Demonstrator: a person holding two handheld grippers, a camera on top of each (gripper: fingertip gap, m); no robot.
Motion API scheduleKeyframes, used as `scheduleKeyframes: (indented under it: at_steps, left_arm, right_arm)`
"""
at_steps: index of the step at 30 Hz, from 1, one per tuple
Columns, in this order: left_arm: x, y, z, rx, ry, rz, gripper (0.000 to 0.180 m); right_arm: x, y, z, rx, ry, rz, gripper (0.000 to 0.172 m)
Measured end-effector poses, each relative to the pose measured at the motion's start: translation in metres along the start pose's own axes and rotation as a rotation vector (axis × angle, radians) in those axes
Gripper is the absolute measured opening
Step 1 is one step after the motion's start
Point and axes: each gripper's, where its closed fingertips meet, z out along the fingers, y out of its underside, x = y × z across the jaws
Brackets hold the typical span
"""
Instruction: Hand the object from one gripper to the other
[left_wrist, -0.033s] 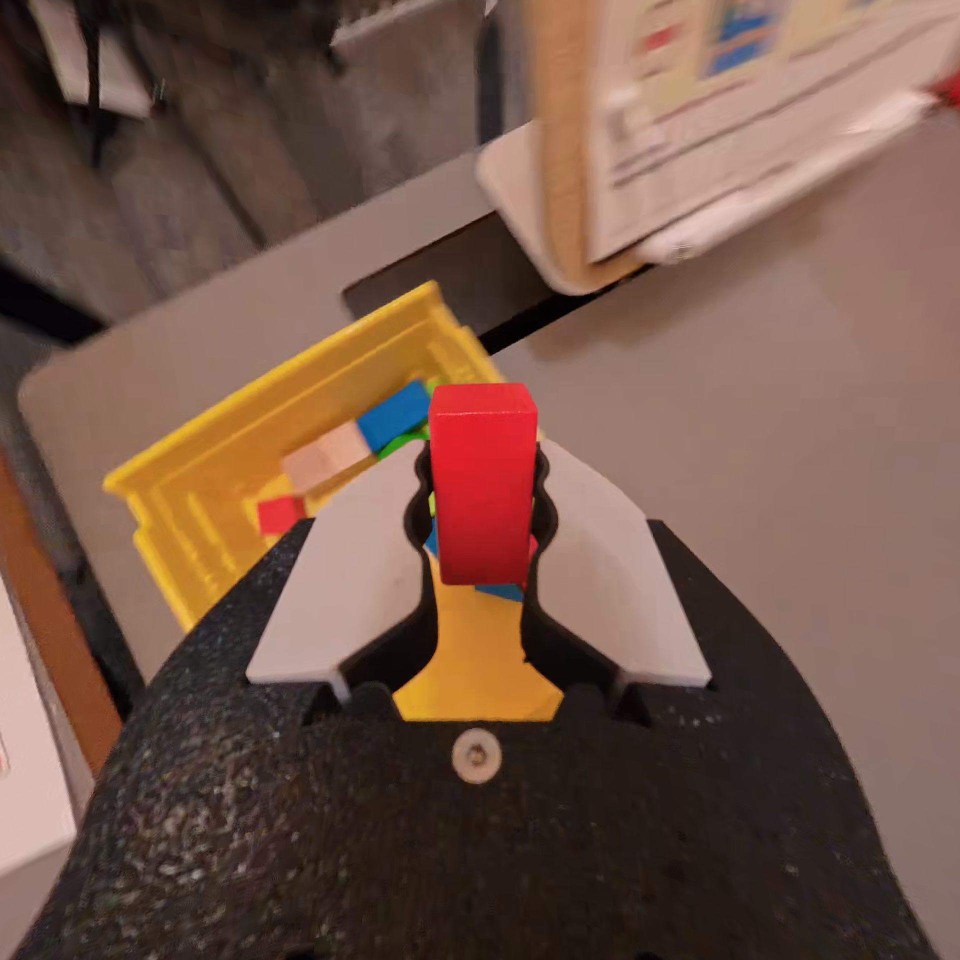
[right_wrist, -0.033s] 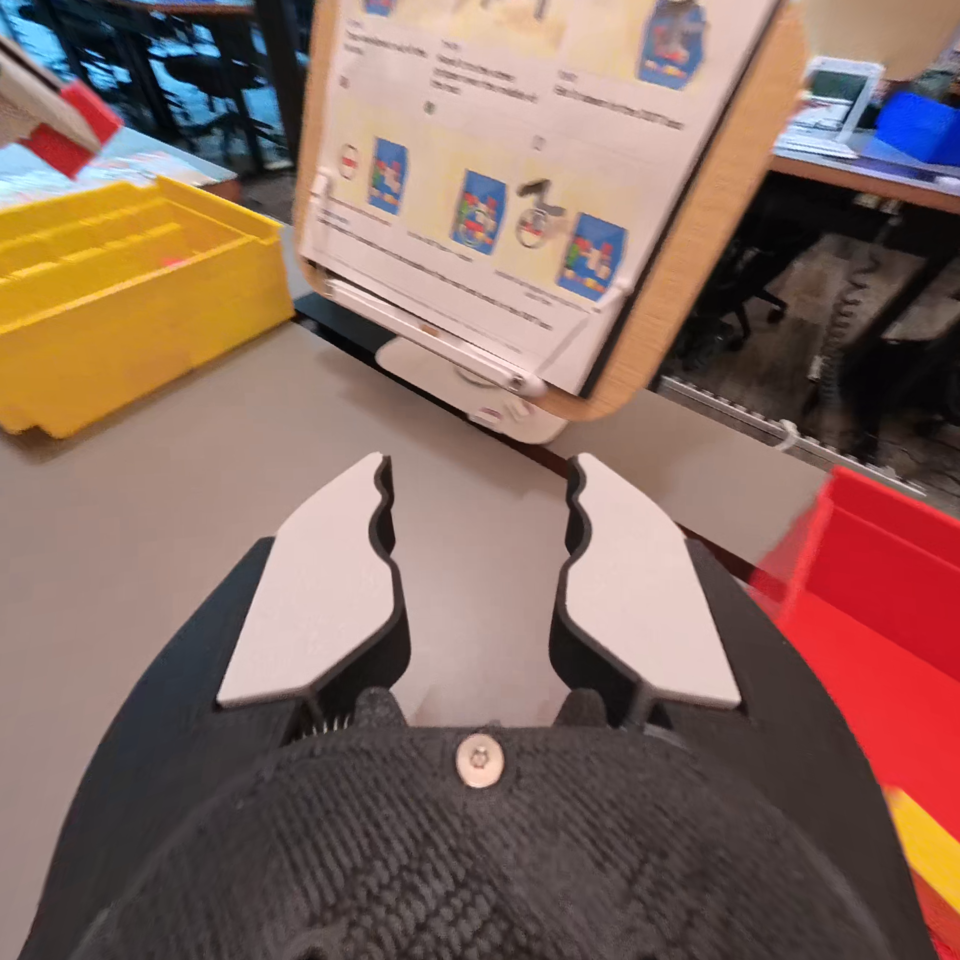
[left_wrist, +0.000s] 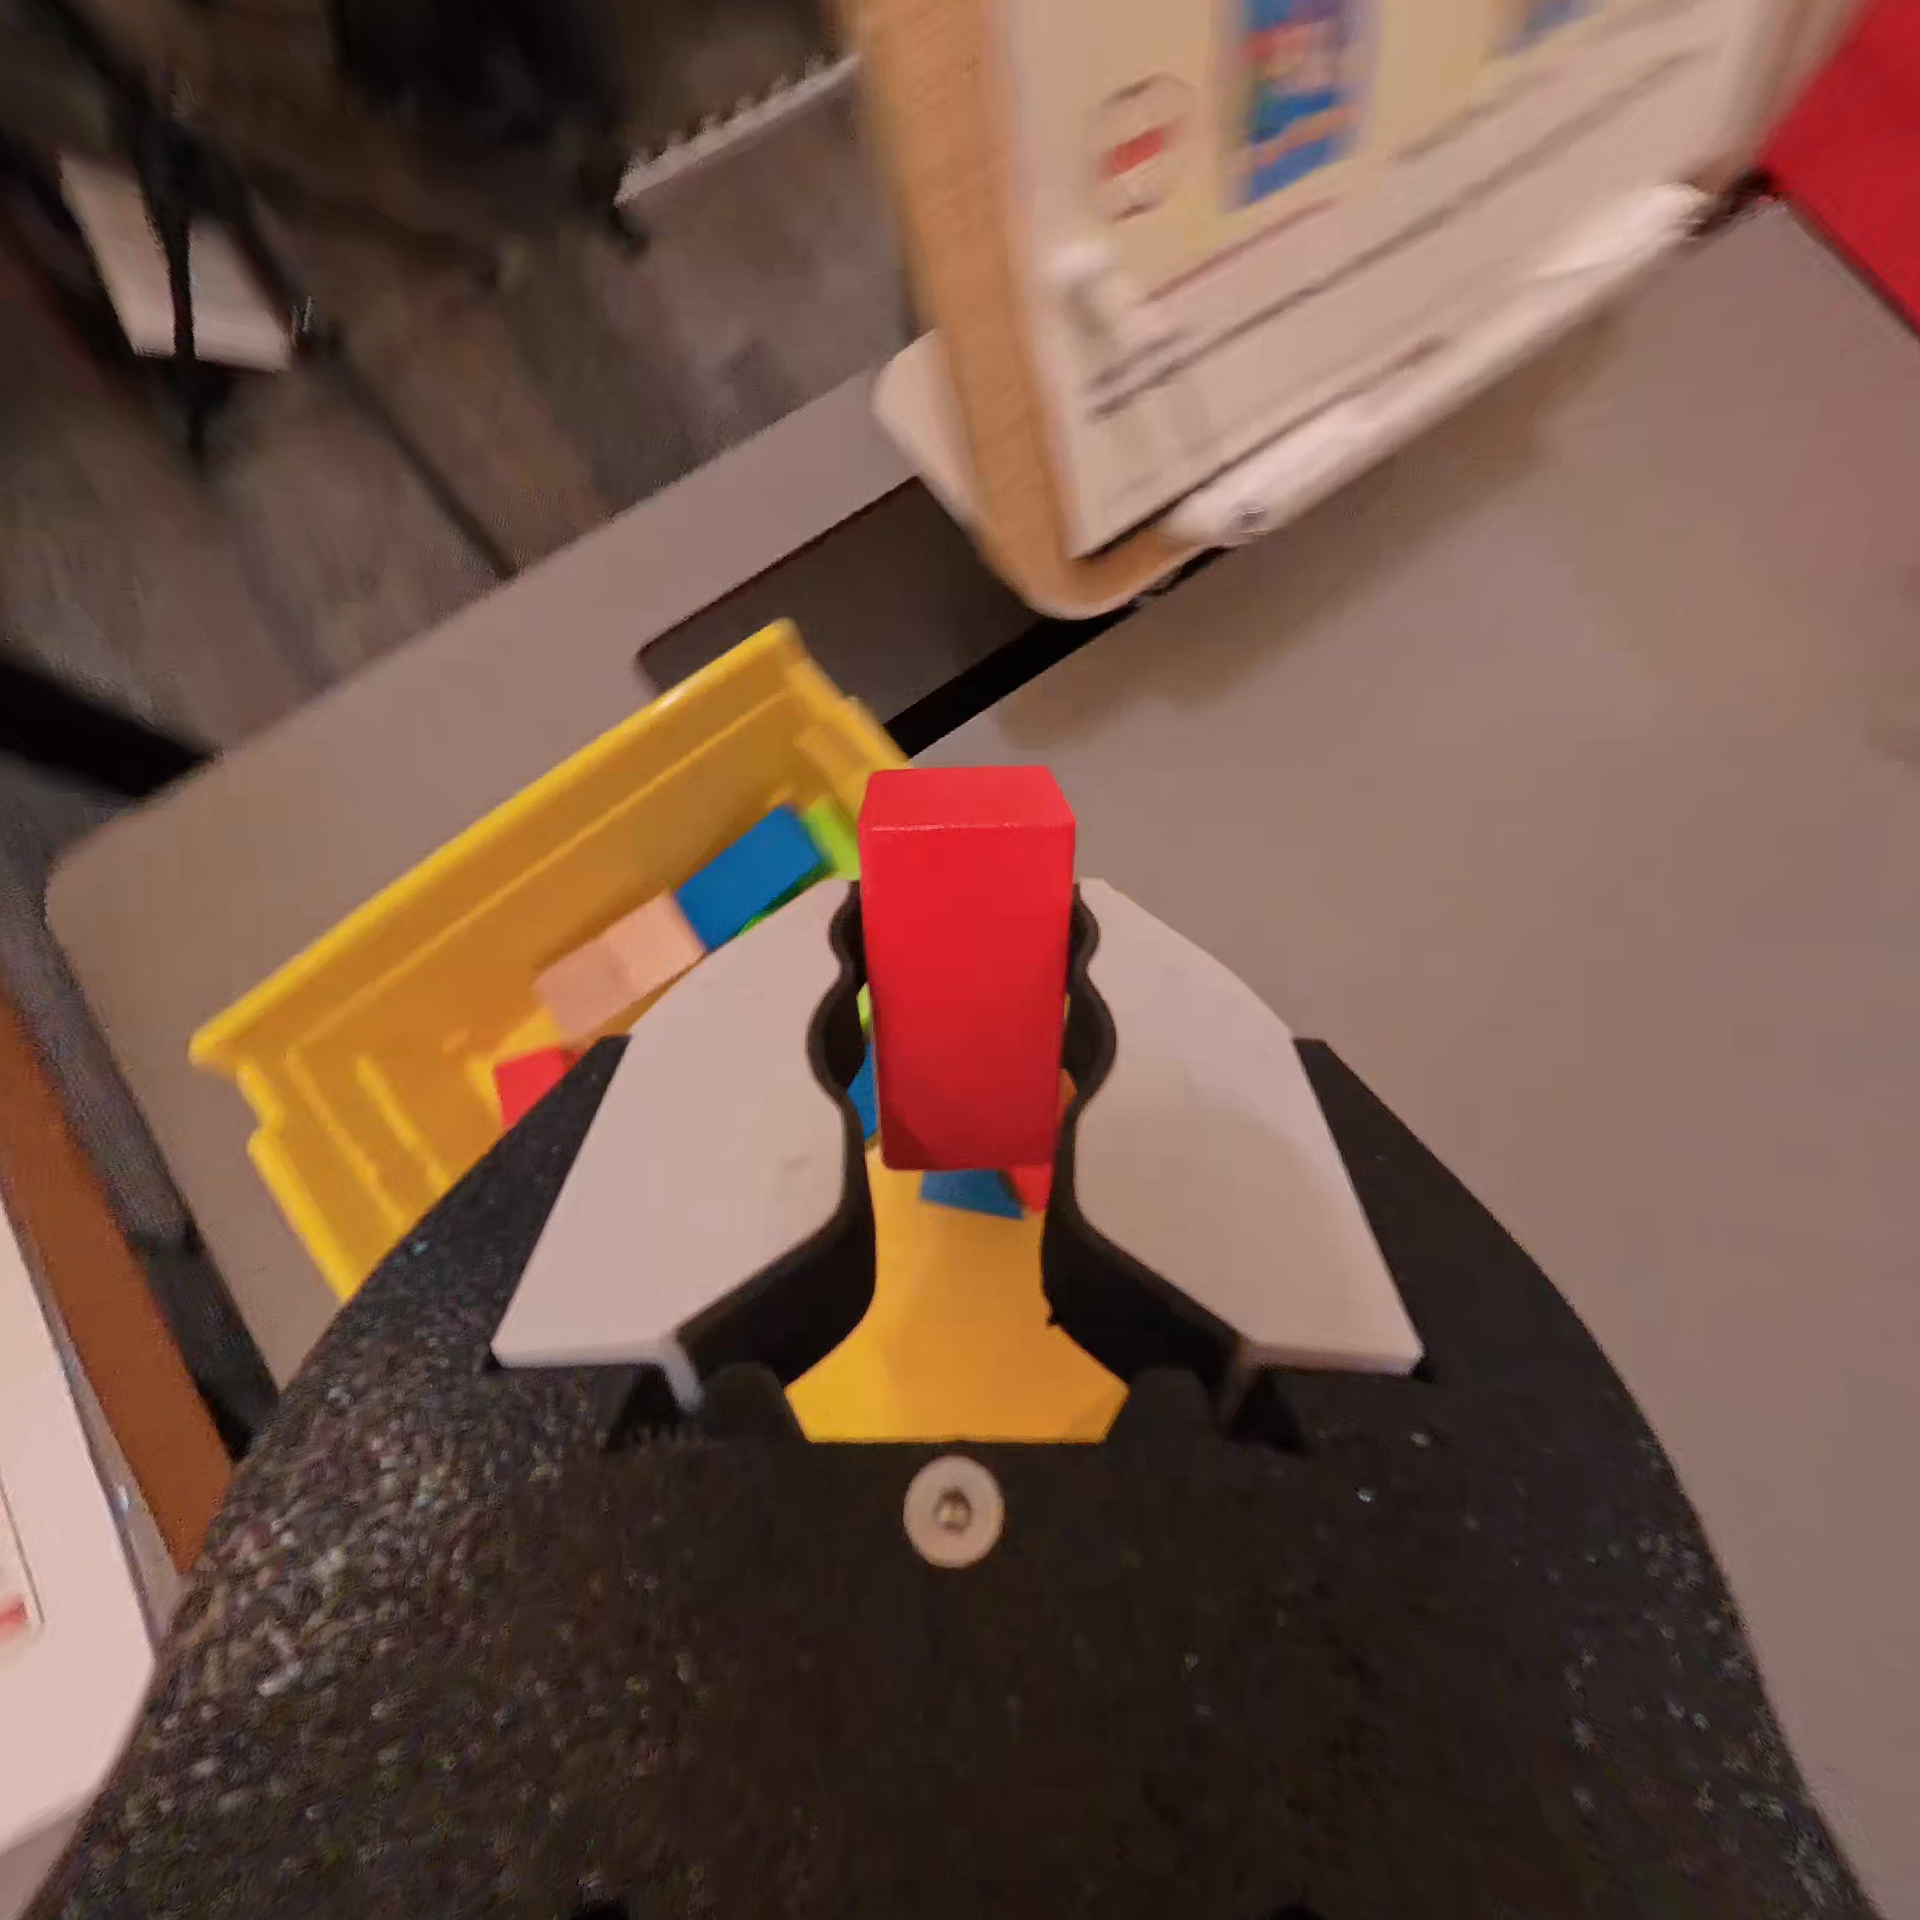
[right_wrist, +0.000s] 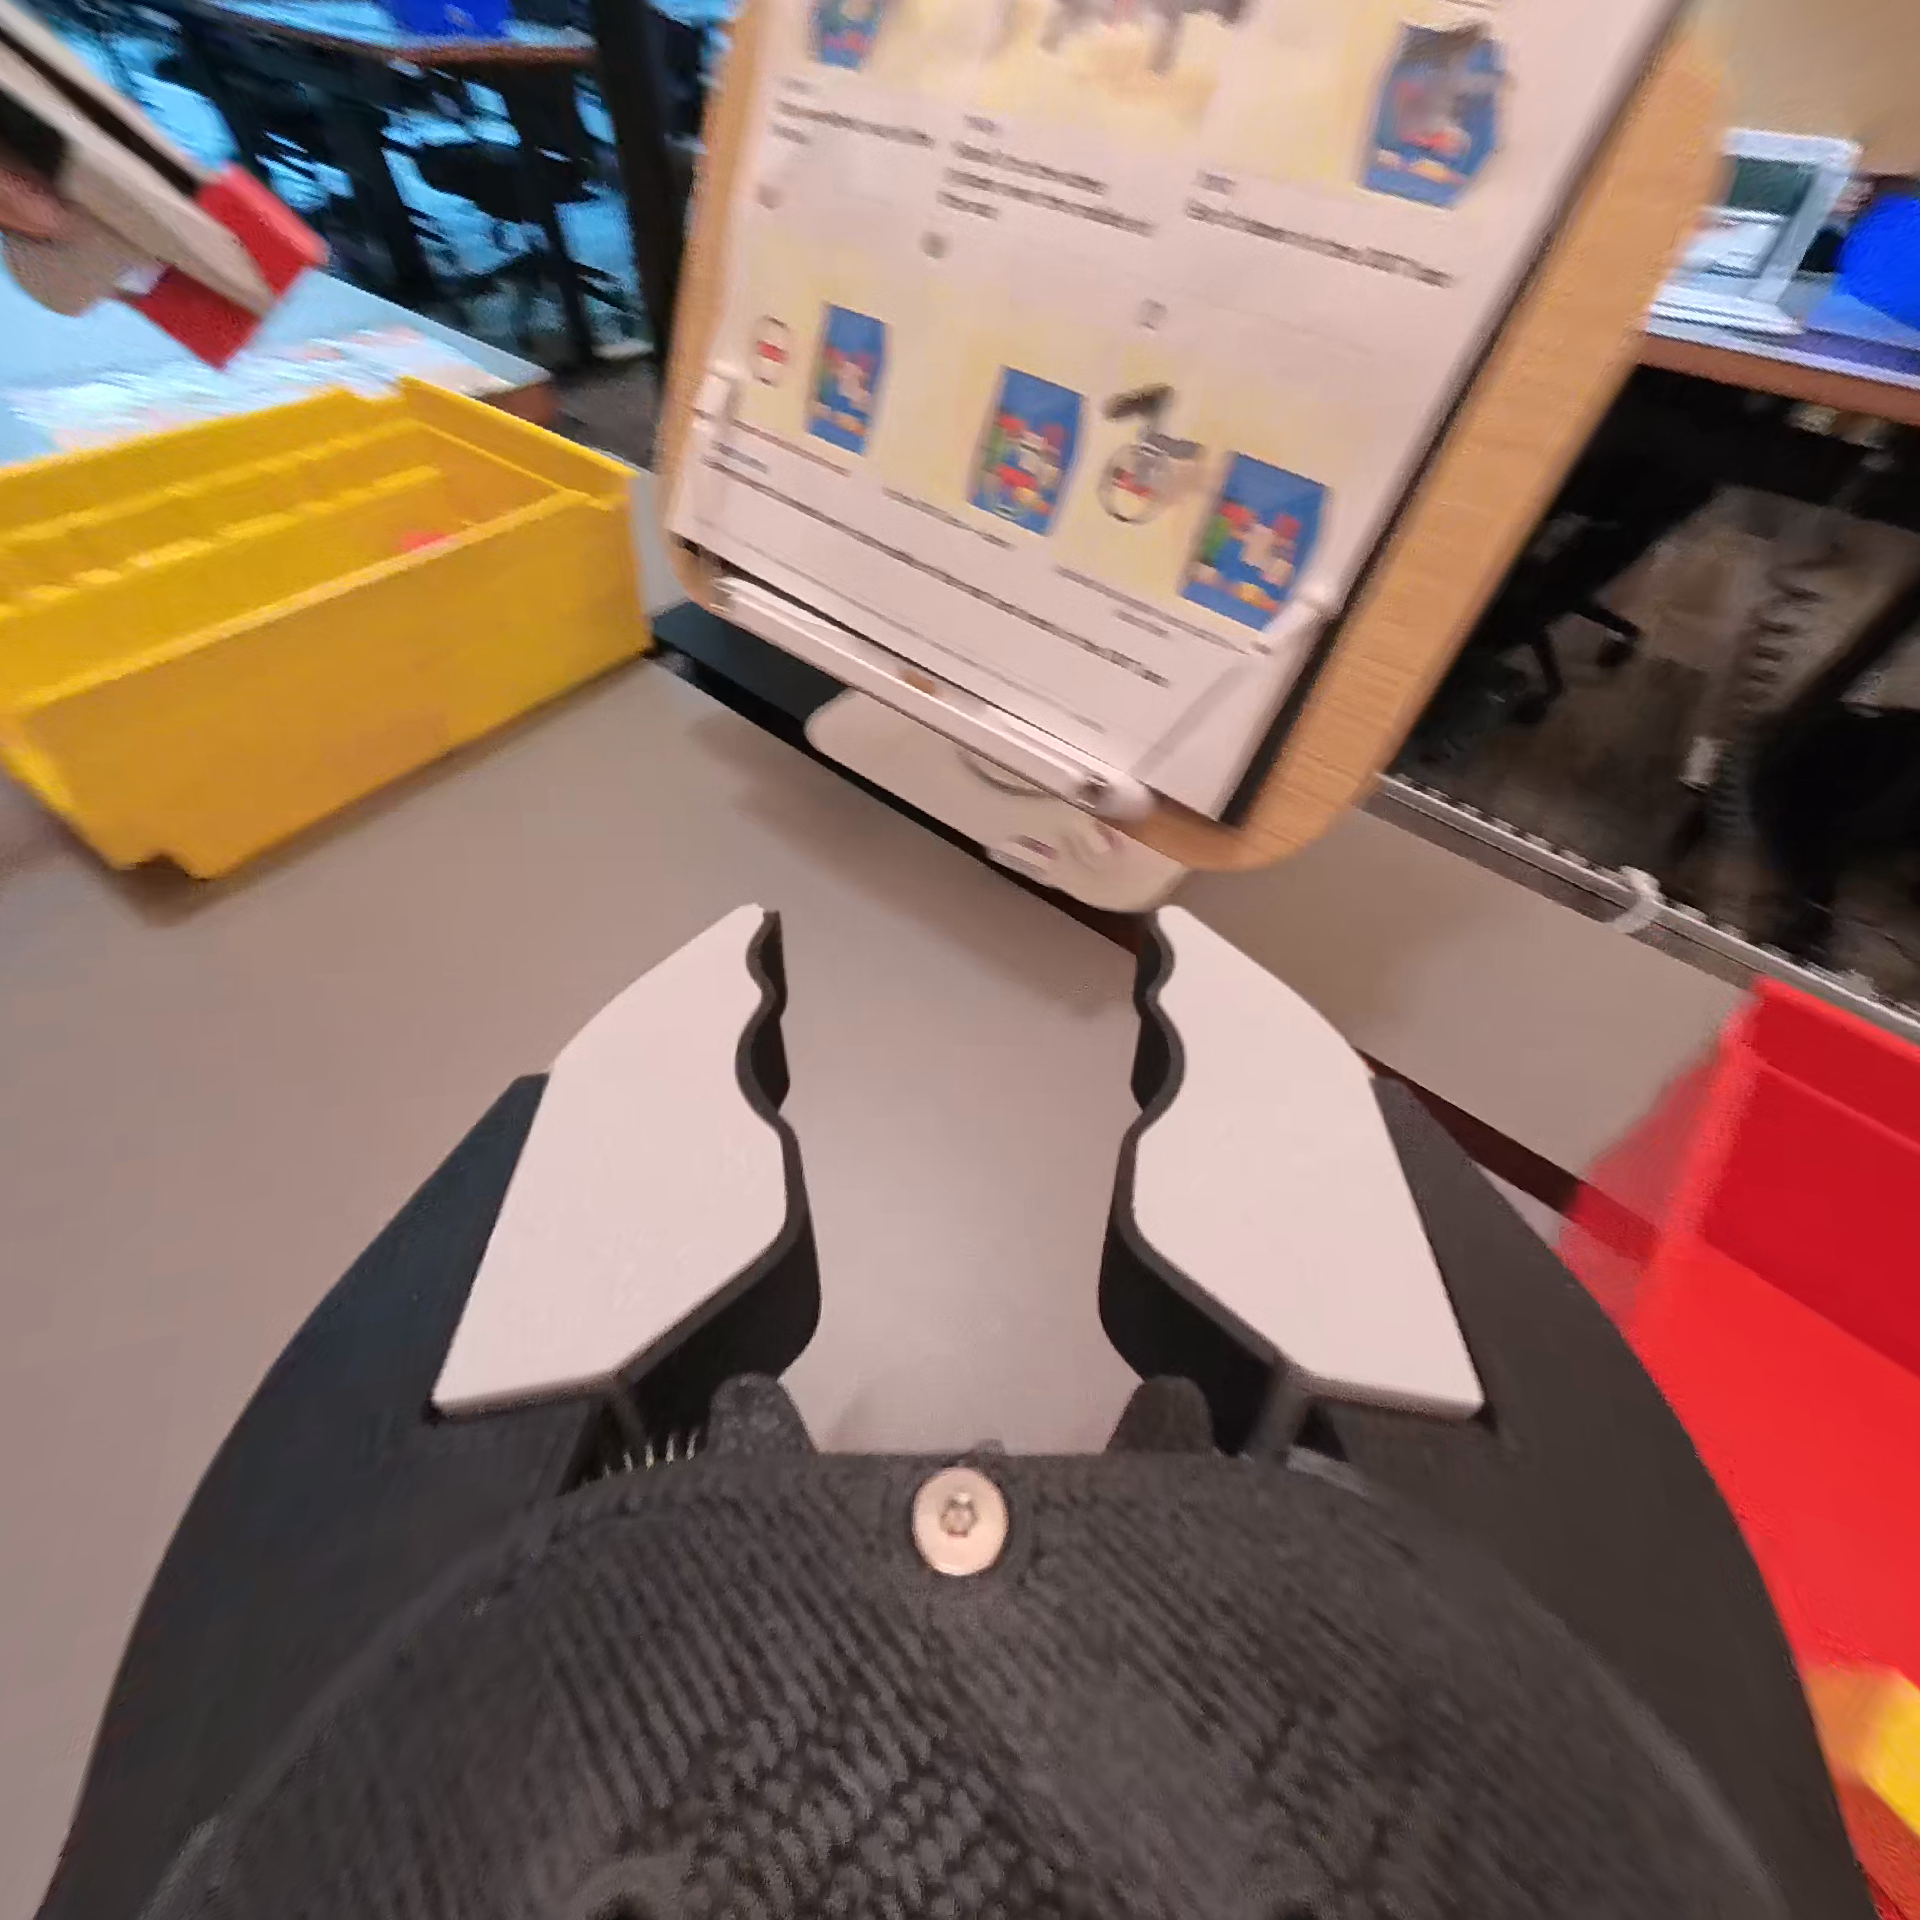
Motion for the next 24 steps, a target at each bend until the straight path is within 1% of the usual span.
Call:
scheduleKeyframes:
  at_steps: [2, 5, 7, 9, 11, 13, 16, 19, 21, 24]
  left_arm:
    - [0.042, -0.010, -0.010, 0.069, 0.041, 0.149, 0.035]
    - [0.101, -0.024, -0.015, 0.204, 0.051, 0.347, 0.035]
    - [0.136, -0.031, -0.013, 0.285, 0.005, 0.474, 0.035]
    - [0.169, -0.035, -0.006, 0.364, -0.064, 0.622, 0.035]
    - [0.197, -0.038, 0.003, 0.428, -0.181, 0.789, 0.035]
    - [0.216, -0.040, 0.014, 0.451, -0.310, 0.919, 0.034]
    - [0.242, -0.043, 0.025, 0.499, -0.425, 1.081, 0.034]
    - [0.265, -0.049, 0.028, 0.575, -0.478, 1.161, 0.034]
    - [0.275, -0.054, 0.028, 0.615, -0.522, 1.195, 0.034]
    - [0.284, -0.058, 0.032, 0.619, -0.577, 1.264, 0.034]
  right_arm:
    - [-0.030, -0.012, 0.007, 0.045, -0.116, 0.020, 0.066]
    - [-0.077, -0.032, 0.013, 0.123, -0.295, 0.061, 0.068]
    - [-0.107, -0.039, 0.016, 0.166, -0.417, 0.098, 0.074]
    - [-0.130, -0.043, 0.018, 0.165, -0.522, 0.161, 0.082]
    - [-0.138, -0.045, 0.021, 0.163, -0.546, 0.197, 0.083]
    - [-0.135, -0.041, 0.026, 0.140, -0.510, 0.181, 0.082]
    - [-0.125, -0.039, 0.026, 0.138, -0.459, 0.150, 0.080]
    - [-0.121, -0.041, 0.023, 0.160, -0.477, 0.168, 0.073]
    - [-0.123, -0.041, 0.021, 0.159, -0.509, 0.166, 0.074]
    - [-0.125, -0.040, 0.022, 0.159, -0.502, 0.126, 0.072]
